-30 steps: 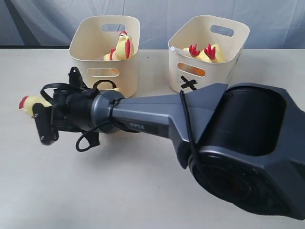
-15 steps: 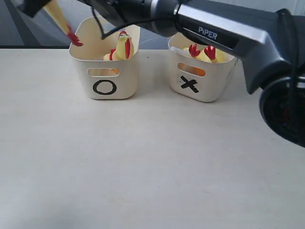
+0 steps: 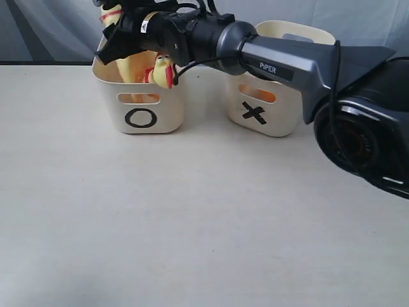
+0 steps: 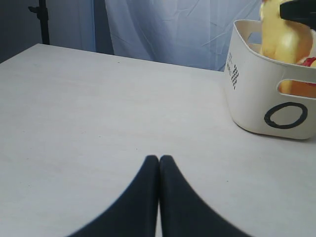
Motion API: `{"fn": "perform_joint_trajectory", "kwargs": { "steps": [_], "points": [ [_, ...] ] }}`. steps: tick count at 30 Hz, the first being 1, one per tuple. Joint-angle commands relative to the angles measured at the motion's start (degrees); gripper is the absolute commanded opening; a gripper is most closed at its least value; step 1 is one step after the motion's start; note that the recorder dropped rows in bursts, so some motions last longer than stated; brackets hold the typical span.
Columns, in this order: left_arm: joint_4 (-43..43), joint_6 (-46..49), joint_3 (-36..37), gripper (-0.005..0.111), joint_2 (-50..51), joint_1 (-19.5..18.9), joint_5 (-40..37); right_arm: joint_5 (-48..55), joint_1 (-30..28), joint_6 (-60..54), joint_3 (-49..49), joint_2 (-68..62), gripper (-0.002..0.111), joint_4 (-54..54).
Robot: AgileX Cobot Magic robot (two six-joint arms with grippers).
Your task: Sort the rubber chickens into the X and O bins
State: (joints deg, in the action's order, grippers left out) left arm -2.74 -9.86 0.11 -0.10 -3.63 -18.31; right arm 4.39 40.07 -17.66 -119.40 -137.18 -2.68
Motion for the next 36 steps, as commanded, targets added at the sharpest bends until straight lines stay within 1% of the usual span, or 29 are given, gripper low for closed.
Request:
{"fn": "perform_joint_trajectory", "kwargs": {
  "steps": [1,3,6,11,13,14,15,18,19,20,22,23,27,34,36],
  "points": [
    [0.29,-0.04,-0.11,0.000,0.10,0.22,0.29,10.13,0.70,-0.23,-0.33,5.51,0.059,-0.47],
    [0.29,-0.04,-0.11,0.000,0.10,0.22,0.29,10.90,0.70,-0.23,-0.33,9.12,0.058,-0.80],
    [0.29,-0.04,-0.11,0.000,0.10,0.22,0.29,17.03,0.94,-0.23,-0.33,14.65,0.058,-1.05],
    [0.29,-0.04,-0.11,0.000,0.10,0.22,0.29,32.98,1.40,-0.36,-0.33,20.46,0.058,-1.15],
    [0.29,-0.04,-0.11,0.000,0.10,0.22,0.29,41.50,1.40,-1.56,-0.33,22.60,0.057,-1.15],
    [0.29,-0.04,-0.11,0.000,0.10,0.22,0.29,45.09,1.40,-2.79,-0.33,23.50,0.055,-1.63],
    [0.29,-0.04,-0.11,0.000,0.10,0.22,0.29,49.66,1.40,-4.15,-0.33,24.22,0.050,-2.20],
    [0.29,-0.04,-0.11,0.000,0.10,0.22,0.29,63.16,1.28,-8.09,-0.10,25.53,0.031,-6.40],
    [0.29,-0.04,-0.11,0.000,0.10,0.22,0.29,65.57,1.08,-10.83,0.22,25.76,0.024,-10.07],
    [0.29,-0.04,-0.11,0.000,0.10,0.22,0.29,65.57,0.63,-13.78,0.81,26.05,0.017,-14.25],
    [0.29,-0.04,-0.11,0.000,0.10,0.22,0.29,65.57,0.51,-14.93,4.49,27.57,0.005,-20.39],
    [0.29,-0.04,-0.11,0.000,0.10,0.22,0.29,65.57,0.51,-15.91,7.00,28.70,-0.001,-21.64],
    [0.29,-0.04,-0.11,0.000,0.10,0.22,0.29,65.57,0.51,-16.89,18.28,32.61,-0.001,-21.01],
    [0.29,-0.04,-0.11,0.000,0.10,0.22,0.29,65.57,0.51,-13.21,44.62,42.49,-0.001,-16.60],
    [0.29,-0.04,-0.11,0.000,0.10,0.22,0.29,65.57,0.51,-11.97,50.61,45.86,-0.001,-15.43]
  ]
}}
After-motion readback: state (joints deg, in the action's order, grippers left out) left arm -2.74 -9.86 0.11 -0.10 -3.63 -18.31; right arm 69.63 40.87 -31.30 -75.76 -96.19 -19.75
